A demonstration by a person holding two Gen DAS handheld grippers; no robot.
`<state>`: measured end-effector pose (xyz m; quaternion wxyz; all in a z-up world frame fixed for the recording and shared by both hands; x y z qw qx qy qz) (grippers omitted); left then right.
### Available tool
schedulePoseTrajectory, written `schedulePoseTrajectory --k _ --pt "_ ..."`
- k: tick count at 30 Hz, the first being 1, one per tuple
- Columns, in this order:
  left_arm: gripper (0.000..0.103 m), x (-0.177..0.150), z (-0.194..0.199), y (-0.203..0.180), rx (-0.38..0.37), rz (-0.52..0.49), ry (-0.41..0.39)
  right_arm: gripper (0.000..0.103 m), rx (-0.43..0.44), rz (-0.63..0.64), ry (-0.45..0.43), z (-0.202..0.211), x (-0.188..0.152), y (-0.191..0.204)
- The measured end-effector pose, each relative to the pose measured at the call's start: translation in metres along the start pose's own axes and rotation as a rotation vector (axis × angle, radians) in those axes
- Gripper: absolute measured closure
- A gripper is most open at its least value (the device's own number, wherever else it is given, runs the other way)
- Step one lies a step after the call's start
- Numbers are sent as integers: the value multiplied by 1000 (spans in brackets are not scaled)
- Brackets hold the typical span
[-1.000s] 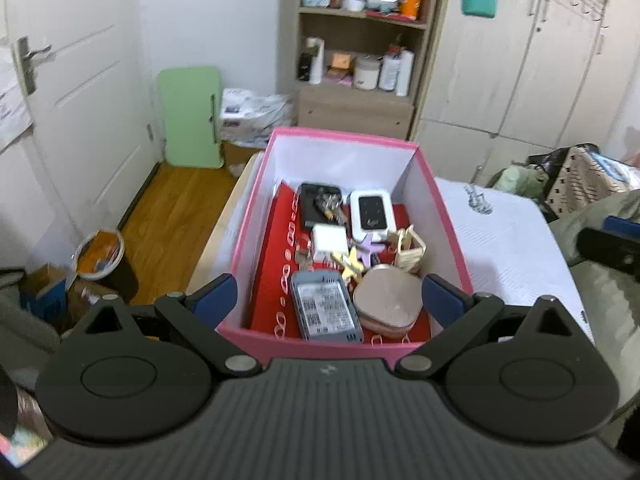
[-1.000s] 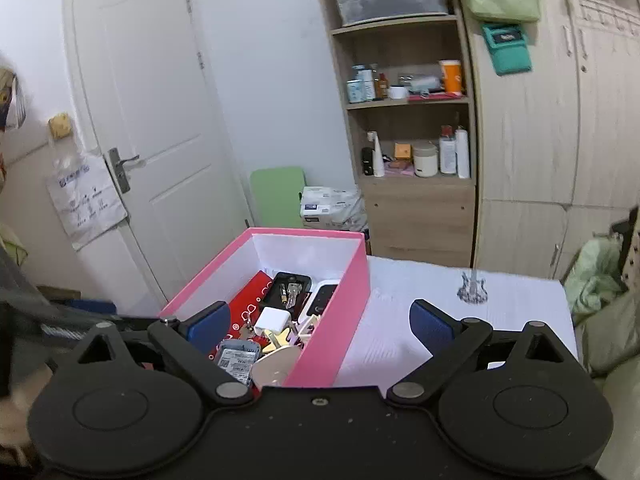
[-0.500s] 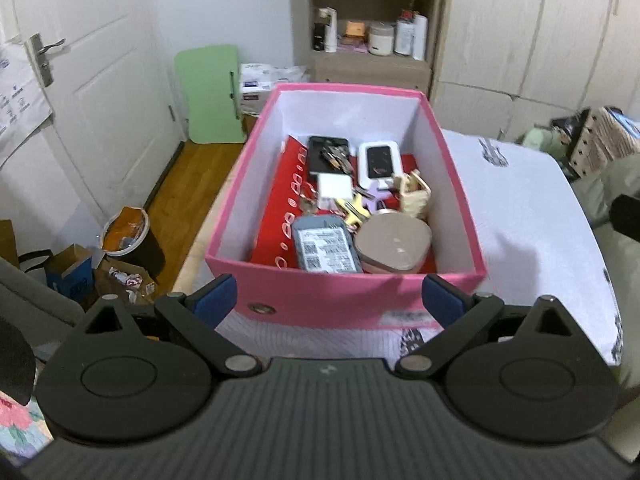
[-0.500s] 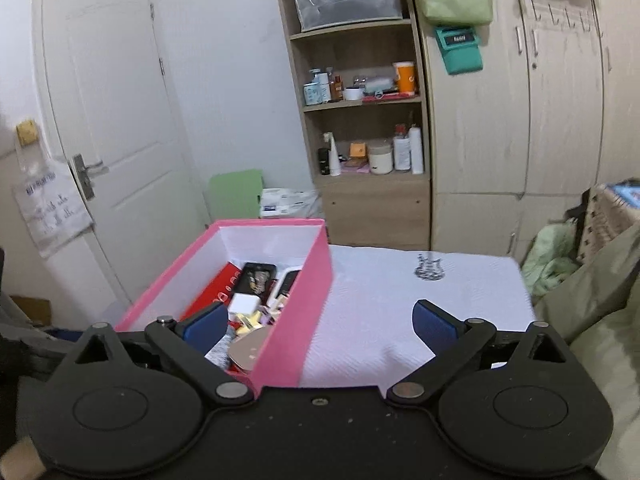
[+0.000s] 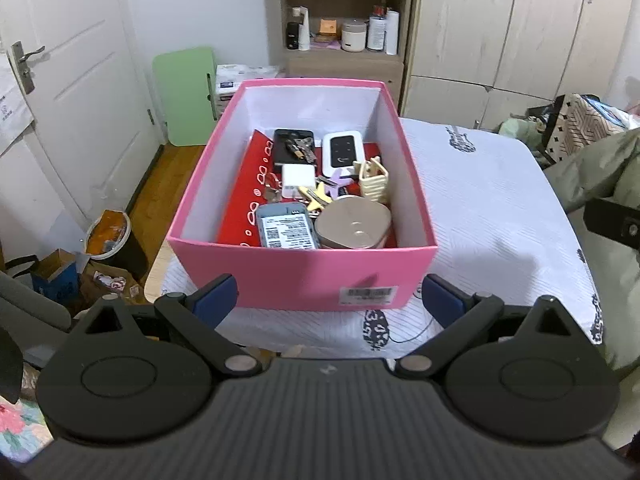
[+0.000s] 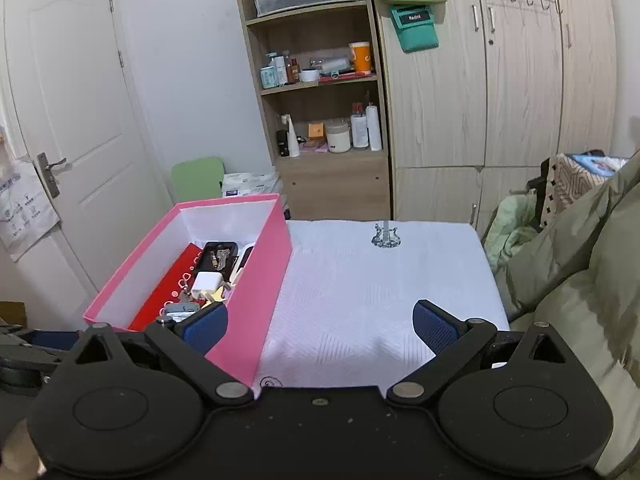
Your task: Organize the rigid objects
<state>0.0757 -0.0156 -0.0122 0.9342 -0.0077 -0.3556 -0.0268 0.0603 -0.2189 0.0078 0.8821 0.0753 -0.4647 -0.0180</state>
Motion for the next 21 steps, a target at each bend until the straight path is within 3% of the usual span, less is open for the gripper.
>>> schedulePoseTrajectory --k 21 --pt "3 -3 0 -7 6 -5 11 3 -19 47 12 1 -10 -1"
Point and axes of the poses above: each gripper's, at about its wrist camera, not at the fingertips, and z roughly against the way its jaws point, y to its left, x to its top, the point moved 7 cm from there along -z, roughly the way its jaws point
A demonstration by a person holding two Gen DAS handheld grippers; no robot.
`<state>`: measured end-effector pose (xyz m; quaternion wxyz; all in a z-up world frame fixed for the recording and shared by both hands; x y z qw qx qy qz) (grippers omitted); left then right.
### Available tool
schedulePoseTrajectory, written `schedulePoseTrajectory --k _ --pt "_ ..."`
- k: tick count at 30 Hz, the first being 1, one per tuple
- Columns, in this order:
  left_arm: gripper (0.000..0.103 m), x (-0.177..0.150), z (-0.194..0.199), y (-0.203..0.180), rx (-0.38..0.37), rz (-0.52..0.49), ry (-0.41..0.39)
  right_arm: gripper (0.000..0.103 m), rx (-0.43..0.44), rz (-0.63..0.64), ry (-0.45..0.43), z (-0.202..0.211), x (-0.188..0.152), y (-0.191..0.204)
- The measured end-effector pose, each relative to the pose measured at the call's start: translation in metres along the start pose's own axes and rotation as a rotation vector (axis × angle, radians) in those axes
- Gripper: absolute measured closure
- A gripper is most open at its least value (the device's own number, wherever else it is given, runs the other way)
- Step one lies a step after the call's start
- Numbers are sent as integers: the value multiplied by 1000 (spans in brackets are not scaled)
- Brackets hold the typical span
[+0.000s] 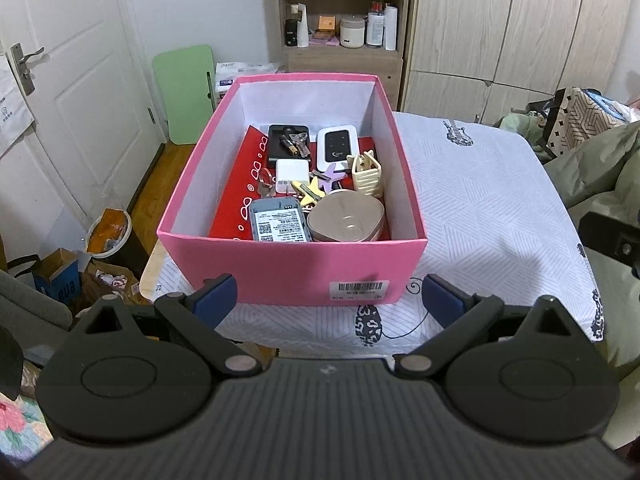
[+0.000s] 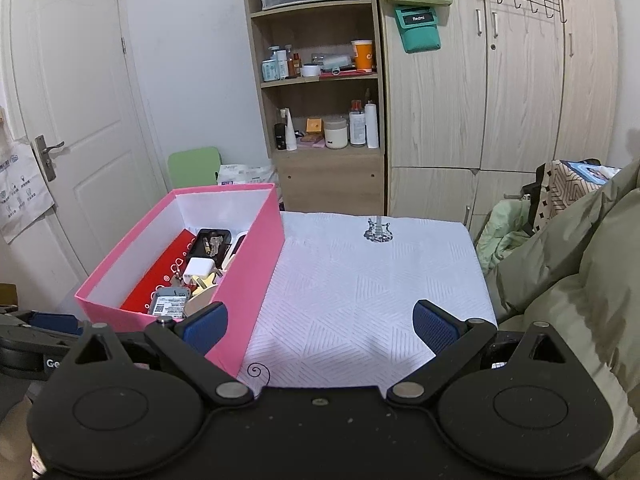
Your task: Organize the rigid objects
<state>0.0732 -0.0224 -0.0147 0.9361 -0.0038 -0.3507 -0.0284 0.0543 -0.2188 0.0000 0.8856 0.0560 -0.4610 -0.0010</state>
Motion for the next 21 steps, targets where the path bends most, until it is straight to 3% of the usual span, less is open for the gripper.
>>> schedulePoseTrajectory --k 21 --pt "2 2 -5 -4 7 -15 -5 3 2 6 21 -12 -2 -10"
Point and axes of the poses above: each gripper's, at about its wrist camera, not at the fingertips, and z roughly against the way its jaws point, y to its left, x to its top, the point moved 7 cm from there along -z, roughly the way its jaws point
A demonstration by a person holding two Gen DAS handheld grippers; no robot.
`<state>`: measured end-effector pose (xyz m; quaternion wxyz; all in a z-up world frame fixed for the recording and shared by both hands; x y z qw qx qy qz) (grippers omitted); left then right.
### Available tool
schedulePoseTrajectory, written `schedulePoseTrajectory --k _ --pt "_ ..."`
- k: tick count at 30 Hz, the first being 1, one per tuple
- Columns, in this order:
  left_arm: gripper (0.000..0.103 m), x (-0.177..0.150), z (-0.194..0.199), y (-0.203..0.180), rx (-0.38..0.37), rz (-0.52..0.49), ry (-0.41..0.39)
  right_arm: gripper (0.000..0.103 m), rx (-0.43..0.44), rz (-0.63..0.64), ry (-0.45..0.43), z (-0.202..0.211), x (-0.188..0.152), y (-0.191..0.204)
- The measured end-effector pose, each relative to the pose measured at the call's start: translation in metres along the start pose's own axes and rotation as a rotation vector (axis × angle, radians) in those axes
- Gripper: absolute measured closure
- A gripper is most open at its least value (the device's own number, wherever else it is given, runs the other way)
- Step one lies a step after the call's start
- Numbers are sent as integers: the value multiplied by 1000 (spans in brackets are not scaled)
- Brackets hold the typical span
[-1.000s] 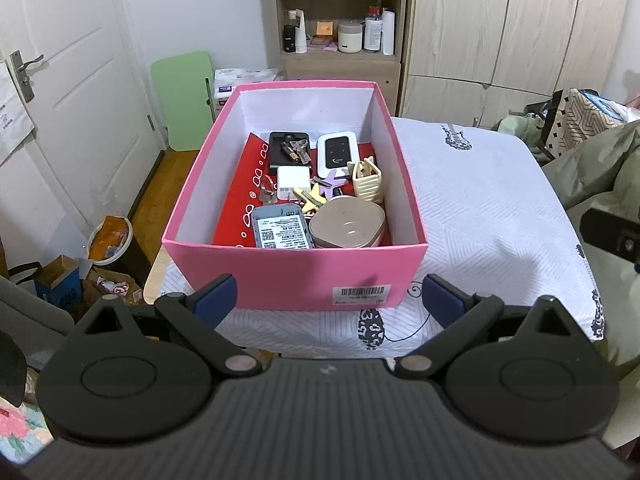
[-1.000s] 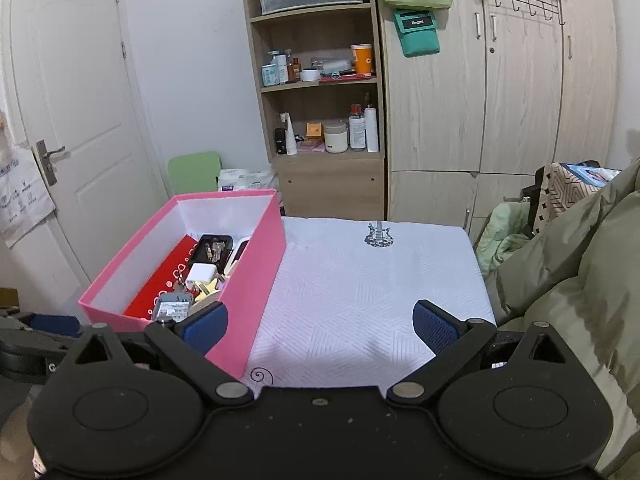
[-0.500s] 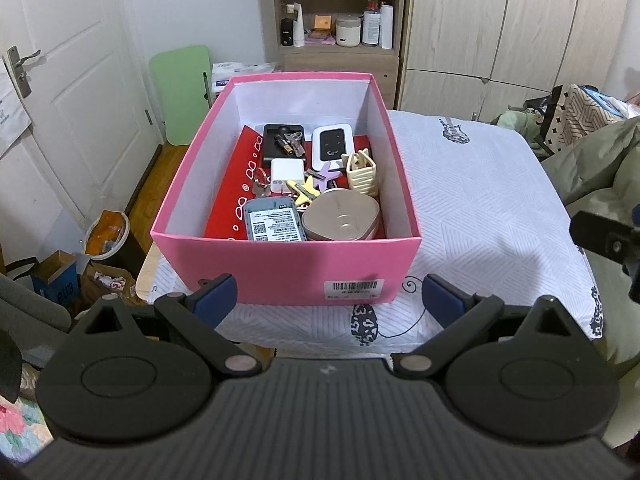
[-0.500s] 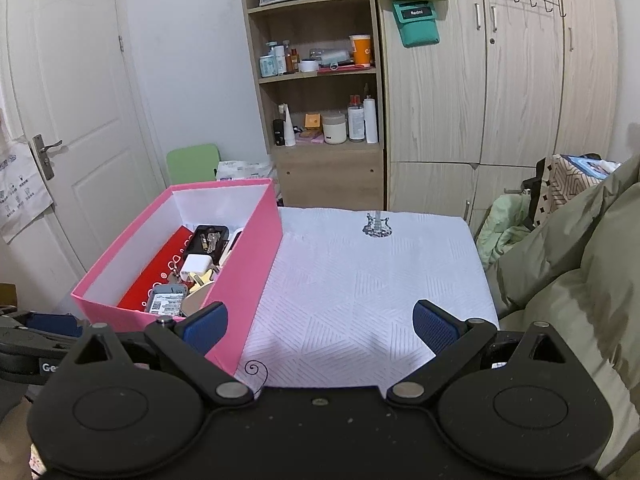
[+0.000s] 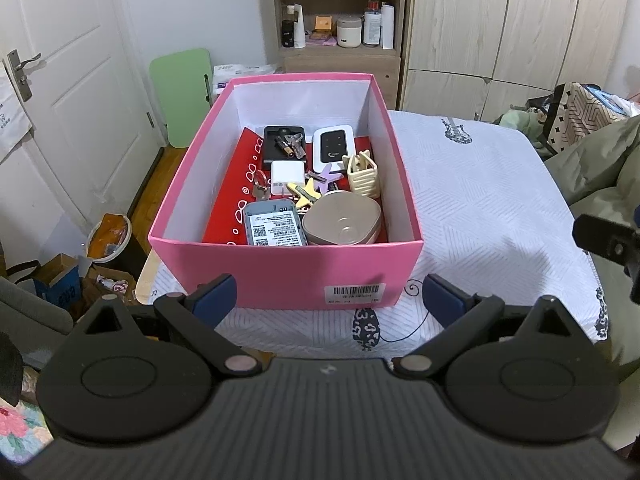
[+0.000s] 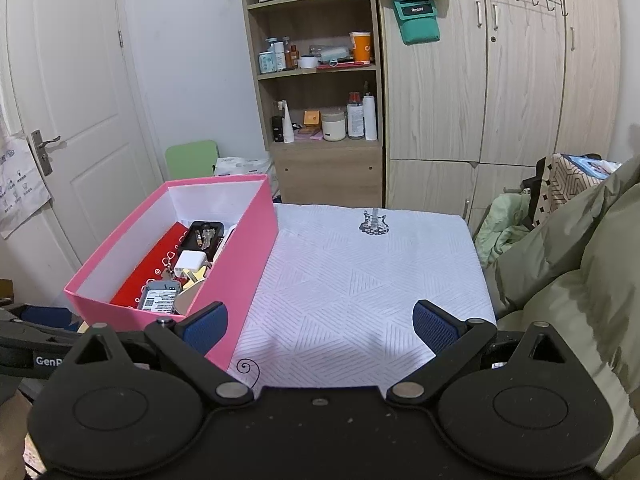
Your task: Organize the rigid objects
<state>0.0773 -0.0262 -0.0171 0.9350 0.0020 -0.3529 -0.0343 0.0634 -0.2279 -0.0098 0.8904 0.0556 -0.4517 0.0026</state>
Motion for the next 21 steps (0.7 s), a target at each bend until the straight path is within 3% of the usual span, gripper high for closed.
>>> schedulePoseTrajectory --k 21 --pt "0 -5 3 -2 8 -2 -15 3 -3 6 6 1 -6 -1"
Point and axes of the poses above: each gripper's, at about its wrist camera, not at the fingertips, and z roughly against the way its jaws point, y to its left, x to its top, the point moved 7 cm from there along -z, roughly the way its jaws point
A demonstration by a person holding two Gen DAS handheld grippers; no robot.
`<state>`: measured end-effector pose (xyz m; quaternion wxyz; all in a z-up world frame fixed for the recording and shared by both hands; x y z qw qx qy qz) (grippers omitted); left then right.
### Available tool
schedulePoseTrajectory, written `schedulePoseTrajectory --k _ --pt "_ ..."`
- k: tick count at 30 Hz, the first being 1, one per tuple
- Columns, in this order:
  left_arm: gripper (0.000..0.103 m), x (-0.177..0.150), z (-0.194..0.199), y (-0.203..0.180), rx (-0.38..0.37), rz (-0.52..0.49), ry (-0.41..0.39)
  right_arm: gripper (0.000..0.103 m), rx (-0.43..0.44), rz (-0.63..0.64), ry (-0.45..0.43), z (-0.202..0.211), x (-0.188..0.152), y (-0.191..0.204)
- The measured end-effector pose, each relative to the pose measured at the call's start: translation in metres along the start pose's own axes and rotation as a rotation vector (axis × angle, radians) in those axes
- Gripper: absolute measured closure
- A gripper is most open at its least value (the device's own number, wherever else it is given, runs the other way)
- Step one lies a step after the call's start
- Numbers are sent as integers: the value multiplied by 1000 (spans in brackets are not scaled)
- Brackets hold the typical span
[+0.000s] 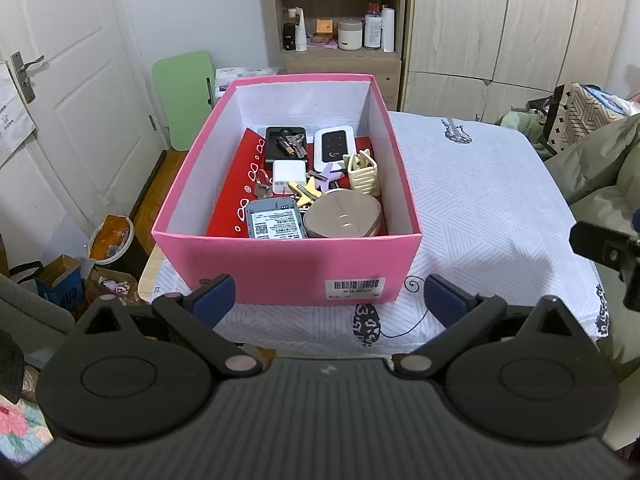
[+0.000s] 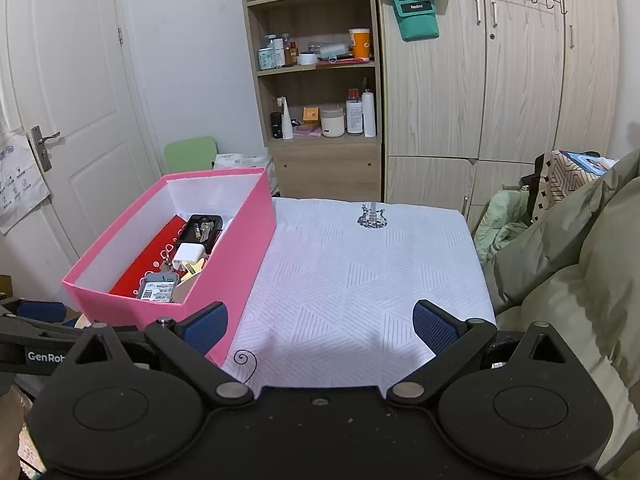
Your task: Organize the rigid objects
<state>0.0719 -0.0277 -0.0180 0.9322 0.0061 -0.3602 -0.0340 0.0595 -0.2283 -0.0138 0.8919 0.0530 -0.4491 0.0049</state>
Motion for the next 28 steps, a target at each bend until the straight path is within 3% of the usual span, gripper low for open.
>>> schedulePoseTrajectory --k 28 --pt "0 -1 11 2 4 -11 -46 3 -16 -14 -3 4 -5 -4"
Point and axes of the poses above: each gripper's, at about its wrist camera, not at the fingertips, and z roughly against the way its jaws point, y to its left, x to its top, the point moved 7 cm from there along -z, roughly the way its jaws point
